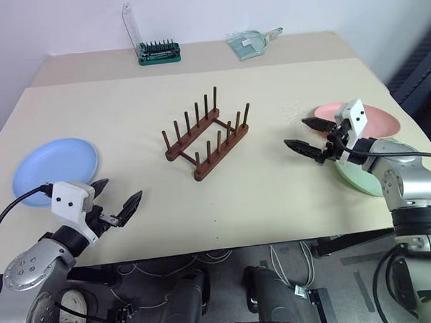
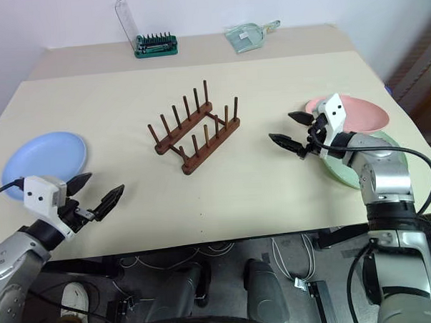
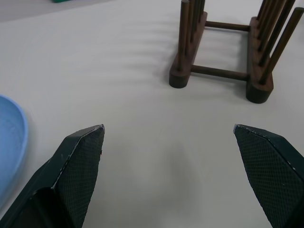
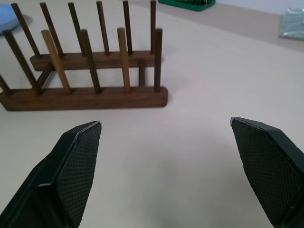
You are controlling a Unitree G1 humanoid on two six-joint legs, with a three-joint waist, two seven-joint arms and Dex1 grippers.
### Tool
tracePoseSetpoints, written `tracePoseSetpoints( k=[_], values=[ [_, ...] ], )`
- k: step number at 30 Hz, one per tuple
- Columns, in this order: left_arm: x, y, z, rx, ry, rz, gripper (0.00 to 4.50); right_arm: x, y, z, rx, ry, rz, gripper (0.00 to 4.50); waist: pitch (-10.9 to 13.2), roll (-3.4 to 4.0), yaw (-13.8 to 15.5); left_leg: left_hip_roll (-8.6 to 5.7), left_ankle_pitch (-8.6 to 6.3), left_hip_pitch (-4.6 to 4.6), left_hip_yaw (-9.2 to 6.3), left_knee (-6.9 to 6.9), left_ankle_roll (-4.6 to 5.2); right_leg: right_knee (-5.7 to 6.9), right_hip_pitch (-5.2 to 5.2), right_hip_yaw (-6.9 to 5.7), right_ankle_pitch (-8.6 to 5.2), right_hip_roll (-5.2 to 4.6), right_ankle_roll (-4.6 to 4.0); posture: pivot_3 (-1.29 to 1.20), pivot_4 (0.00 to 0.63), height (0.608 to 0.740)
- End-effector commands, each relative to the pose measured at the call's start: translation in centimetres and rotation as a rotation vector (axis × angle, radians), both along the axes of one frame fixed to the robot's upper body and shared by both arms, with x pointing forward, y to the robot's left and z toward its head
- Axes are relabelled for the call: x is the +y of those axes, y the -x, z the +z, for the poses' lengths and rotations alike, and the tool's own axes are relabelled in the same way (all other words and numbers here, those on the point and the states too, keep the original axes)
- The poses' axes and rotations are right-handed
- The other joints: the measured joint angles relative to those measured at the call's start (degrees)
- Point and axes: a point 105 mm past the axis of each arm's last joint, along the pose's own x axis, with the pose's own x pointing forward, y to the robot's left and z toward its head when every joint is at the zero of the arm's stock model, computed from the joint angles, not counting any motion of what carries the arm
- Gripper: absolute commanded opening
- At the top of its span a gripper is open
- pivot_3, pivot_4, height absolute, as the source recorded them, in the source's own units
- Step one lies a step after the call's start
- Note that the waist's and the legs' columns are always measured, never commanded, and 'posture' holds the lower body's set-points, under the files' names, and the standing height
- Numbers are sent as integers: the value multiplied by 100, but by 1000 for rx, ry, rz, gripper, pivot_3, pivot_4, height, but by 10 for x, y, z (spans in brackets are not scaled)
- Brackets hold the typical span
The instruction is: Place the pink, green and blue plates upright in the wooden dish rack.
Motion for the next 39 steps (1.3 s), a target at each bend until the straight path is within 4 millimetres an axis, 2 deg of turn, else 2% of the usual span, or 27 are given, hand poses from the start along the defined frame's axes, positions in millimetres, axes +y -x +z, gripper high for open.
tracePoseSetpoints(
  k=[1,6,10,12,16,22,25,27,34,39],
  values=[
    [-1,0,14,-65,-17,13,4500,6,-5,12,-51,7,25,4433,0,-1,4,0,0,0,0,0,0,0,0,0,0,0,0,0,150,740],
    [-1,-3,15,-77,-20,30,4500,12,-14,13,-64,9,28,4433,0,-1,4,-2,0,0,0,2,1,0,1,-1,1,0,0,0,150,740],
    [-21,3,7,-29,-28,-57,4500,6,-5,17,-66,24,35,4433,0,-1,25,-3,0,-2,0,1,3,-2,1,0,0,-1,1,0,150,740],
    [-30,4,2,-7,-22,-106,4500,3,1,12,-54,38,29,4433,0,-1,58,-3,0,-3,0,1,2,-2,1,0,0,-1,0,0,150,740],
    [-63,5,-7,53,10,-291,4500,9,17,10,-57,24,38,4433,0,0,120,-2,-1,-2,0,2,2,-1,1,0,0,0,0,0,150,740],
    [-78,-4,-18,83,-51,-373,4500,17,33,5,-47,6,40,4433,-1,1,120,-2,-1,-1,0,1,2,1,0,0,0,0,0,0,150,740],
    [-99,-35,-37,99,-126,-419,4500,24,44,-1,-37,-25,36,4433,-6,10,163,-2,0,1,0,1,3,2,3,-1,-1,0,1,0,150,740],
    [-106,-48,-43,103,-141,-423,4500,26,49,-3,-37,-42,24,4433,-6,9,184,-2,0,-1,-1,11,3,5,4,-4,0,2,1,0,150,740],
    [-136,-65,-58,116,-124,-555,4500,31,65,-5,-55,-80,-16,4433,-7,10,138,-4,3,-3,-1,6,18,3,0,-3,0,0,6,0,150,740],
    [-147,-82,-64,113,-145,-555,4500,37,68,-8,-55,-89,-17,4433,-8,9,137,-5,2,-2,-1,17,17,4,7,-4,0,-1,6,0,150,740]
  ],
)
